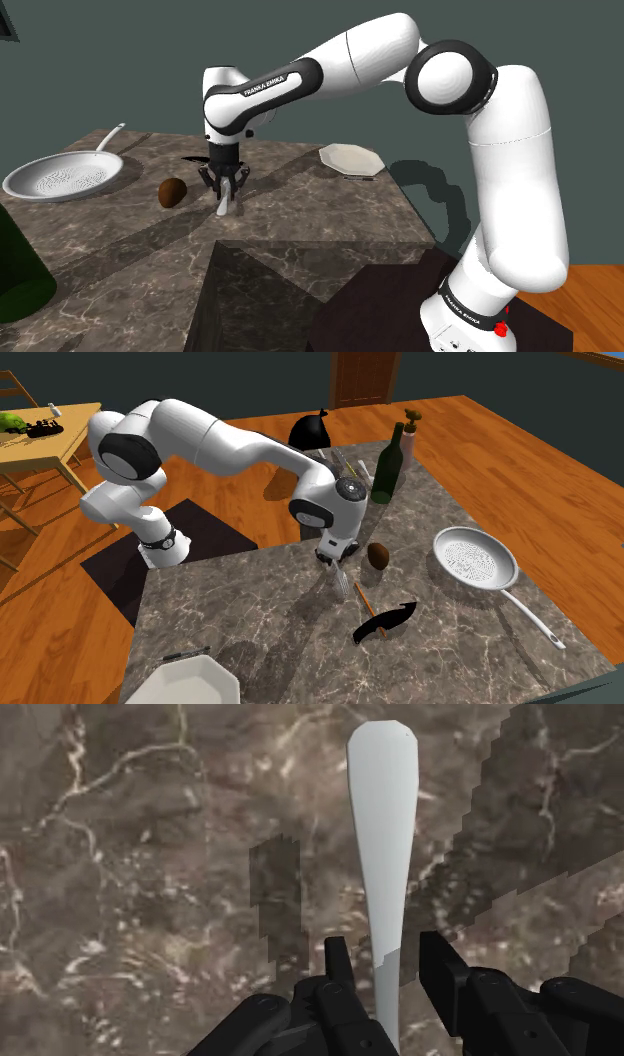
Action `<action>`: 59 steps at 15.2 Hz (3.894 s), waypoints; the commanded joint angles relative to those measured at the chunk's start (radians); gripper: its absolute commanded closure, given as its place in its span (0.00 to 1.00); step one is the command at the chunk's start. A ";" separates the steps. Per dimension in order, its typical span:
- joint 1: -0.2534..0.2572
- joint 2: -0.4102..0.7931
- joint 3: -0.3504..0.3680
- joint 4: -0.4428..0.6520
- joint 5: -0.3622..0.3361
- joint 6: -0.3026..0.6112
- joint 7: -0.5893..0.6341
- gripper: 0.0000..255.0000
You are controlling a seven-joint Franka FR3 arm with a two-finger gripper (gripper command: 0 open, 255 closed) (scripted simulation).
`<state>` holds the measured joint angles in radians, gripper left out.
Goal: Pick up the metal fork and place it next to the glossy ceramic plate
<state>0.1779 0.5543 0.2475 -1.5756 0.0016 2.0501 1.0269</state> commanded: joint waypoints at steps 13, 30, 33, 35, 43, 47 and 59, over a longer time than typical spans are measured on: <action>-0.004 -0.068 0.009 0.087 0.012 -0.153 0.008 1.00; -0.222 -0.336 -0.069 -0.251 0.075 -0.108 -0.293 1.00; -0.263 -0.369 -0.095 -0.292 0.079 -0.105 -0.361 1.00; -0.290 -0.387 -0.114 -0.313 0.080 -0.105 -0.406 1.00; -0.341 -0.392 -0.153 -0.372 0.078 -0.059 -0.498 1.00; -0.340 -0.369 -0.153 -0.399 0.077 -0.010 -0.501 1.00; -0.338 -0.311 -0.153 -0.444 0.076 0.093 -0.506 1.00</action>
<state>-0.1606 0.2421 0.0947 -2.0192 0.0775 2.1414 0.5208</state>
